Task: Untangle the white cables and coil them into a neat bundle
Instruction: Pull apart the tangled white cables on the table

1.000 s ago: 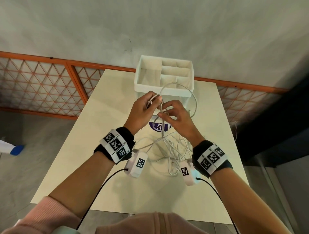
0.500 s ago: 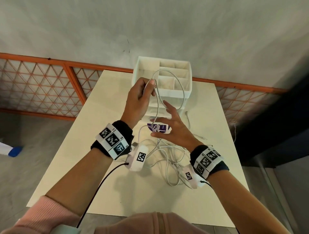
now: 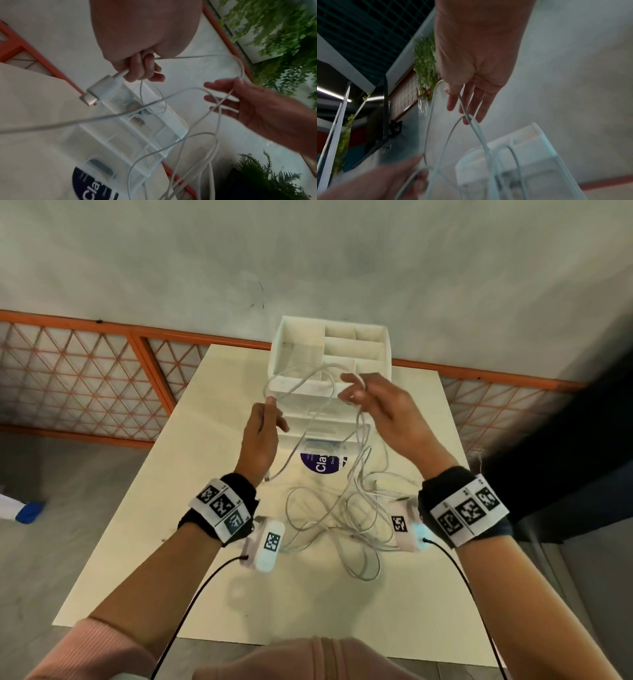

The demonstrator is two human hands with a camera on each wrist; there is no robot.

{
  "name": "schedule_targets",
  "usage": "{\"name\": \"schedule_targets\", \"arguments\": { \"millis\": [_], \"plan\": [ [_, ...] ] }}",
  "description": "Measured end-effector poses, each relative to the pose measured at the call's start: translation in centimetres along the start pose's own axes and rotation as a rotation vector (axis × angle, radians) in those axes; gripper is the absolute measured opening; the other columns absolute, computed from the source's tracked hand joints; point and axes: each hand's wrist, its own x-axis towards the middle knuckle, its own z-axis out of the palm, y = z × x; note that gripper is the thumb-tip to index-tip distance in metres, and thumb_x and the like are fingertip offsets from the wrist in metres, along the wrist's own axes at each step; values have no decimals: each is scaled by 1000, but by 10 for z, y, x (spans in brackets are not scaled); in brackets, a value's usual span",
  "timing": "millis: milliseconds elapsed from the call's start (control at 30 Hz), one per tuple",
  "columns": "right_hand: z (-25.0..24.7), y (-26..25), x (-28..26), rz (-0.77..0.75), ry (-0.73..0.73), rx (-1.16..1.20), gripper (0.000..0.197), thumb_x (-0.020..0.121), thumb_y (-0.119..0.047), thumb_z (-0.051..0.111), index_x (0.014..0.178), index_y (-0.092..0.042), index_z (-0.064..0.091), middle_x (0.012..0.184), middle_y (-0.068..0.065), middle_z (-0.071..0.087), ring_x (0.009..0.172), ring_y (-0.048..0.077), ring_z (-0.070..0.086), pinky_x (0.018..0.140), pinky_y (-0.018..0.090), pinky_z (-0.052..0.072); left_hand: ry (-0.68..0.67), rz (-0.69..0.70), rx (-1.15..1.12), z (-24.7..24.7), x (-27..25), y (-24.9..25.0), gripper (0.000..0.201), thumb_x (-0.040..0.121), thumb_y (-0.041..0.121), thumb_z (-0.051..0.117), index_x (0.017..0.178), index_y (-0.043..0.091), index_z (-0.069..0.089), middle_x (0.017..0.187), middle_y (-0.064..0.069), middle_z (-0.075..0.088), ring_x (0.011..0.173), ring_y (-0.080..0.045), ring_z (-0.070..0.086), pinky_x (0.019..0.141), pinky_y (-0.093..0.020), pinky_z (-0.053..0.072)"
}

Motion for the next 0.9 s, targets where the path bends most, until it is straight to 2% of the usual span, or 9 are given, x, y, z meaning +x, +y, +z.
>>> {"name": "schedule_targets", "arguments": {
  "millis": [100,233,300,400,533,600,700,800,900],
  "plan": [
    [-14,-23,12,58,99,29,27,102,-16,37,98,1,57,85,0,68,81,9,69,81,32,55,-129,9,89,5,-11,-7,34,100,41,36,76,19,41,76,0,54,52,2,42,67,-28,34],
    [-29,-43,25,-26,211,-22,29,103,-19,34,92,-1,54,73,0,68,71,9,67,73,24,49,-313,64,167,7,-16,-18,22,89,44,56,84,23,49,86,9,55,72,-11,43,73,-26,36],
    [-32,-49,28,-31,199,-1,26,103,-20,33,91,-9,54,68,2,65,66,15,64,69,23,48,-397,104,214,12,-17,-22,21,87,37,62,90,18,56,86,9,57,61,-3,42,63,-16,35],
    [-40,-55,29,-56,244,27,22,103,-24,33,88,-24,50,64,-4,52,56,15,55,61,28,50,-418,63,305,16,-17,-28,31,91,39,55,91,9,56,75,3,59,59,3,51,65,-19,36],
    [-63,-39,18,-92,340,18,25,102,-26,29,89,-25,51,60,3,38,51,20,33,49,33,33,-332,-89,280,-5,-14,-39,33,101,33,33,80,17,54,62,0,51,53,-4,45,68,-32,34],
    [-69,-18,4,-44,262,-30,27,102,-27,31,88,-28,54,68,3,53,55,18,39,53,31,34,-307,-81,283,-22,-10,-45,31,100,22,36,73,19,52,60,0,47,53,-5,43,71,-31,33],
    [-56,17,-24,216,-42,-188,25,100,-32,41,86,-34,62,81,-21,63,67,11,54,68,33,45,-406,-49,355,-40,-9,-42,24,89,33,48,71,23,60,55,8,47,54,-5,43,69,-30,36],
    [-27,44,-48,564,-337,-414,26,92,-42,55,99,-22,69,101,2,65,96,23,62,84,32,46,-573,33,449,-43,-12,-27,15,90,33,59,83,27,70,61,11,62,55,-4,48,63,-24,38],
    [2,48,-54,536,-278,-410,56,83,-36,70,130,-14,51,126,9,49,120,25,46,99,30,36,-706,24,475,-39,-16,-12,16,88,34,63,92,25,76,68,-8,65,56,-4,46,60,-21,34]
  ]
}}
